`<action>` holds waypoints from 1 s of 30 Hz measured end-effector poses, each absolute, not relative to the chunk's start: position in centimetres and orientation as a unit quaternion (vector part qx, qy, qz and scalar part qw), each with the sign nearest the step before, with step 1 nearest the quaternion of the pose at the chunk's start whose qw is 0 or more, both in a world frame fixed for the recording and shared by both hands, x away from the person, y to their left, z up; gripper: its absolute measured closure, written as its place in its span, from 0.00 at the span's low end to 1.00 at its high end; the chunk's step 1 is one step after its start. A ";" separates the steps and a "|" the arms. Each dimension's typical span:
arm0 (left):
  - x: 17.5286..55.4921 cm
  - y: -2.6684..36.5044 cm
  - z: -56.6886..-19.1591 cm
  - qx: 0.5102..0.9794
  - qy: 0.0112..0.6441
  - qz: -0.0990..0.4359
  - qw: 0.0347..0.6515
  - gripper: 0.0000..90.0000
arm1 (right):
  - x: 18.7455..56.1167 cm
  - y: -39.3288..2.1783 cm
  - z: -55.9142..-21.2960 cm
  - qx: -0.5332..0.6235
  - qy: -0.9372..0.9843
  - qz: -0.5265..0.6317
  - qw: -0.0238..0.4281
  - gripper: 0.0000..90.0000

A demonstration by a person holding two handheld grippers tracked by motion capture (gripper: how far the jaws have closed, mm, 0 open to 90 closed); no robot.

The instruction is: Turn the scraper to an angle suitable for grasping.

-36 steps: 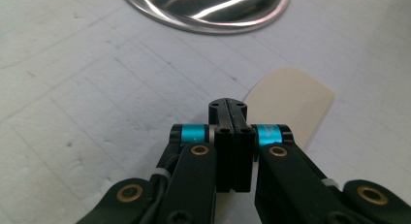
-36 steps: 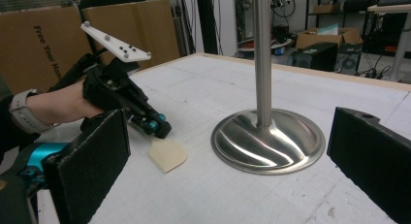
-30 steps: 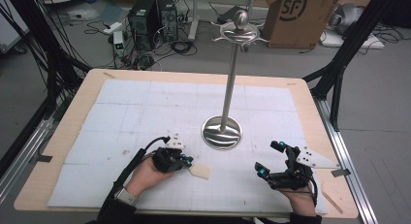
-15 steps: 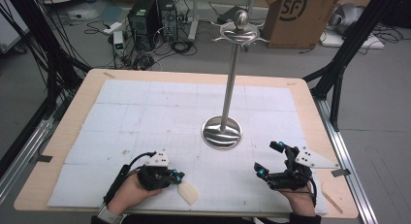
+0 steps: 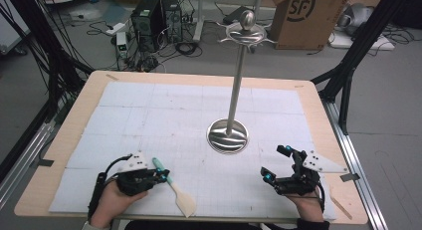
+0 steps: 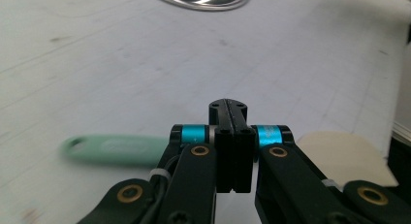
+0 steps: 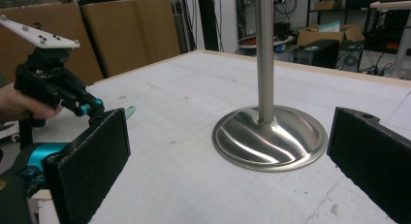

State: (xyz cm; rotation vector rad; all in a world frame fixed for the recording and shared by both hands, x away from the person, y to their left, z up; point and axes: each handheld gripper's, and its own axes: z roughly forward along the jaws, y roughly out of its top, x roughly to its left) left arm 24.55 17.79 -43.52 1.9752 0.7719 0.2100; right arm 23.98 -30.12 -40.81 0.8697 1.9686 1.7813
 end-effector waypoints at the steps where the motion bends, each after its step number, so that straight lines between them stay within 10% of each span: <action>1: 24.5 18.5 -43.6 0.807 0.325 0.090 0.484 1.00 | 24.0 -30.1 -40.8 0.307 0.694 0.628 0.172 0.00; 30: 29.0 17.8 -45.2 0.808 0.385 0.113 0.431 1.00 | 24.3 -29.2 -40.6 0.298 0.701 0.625 0.173 0.00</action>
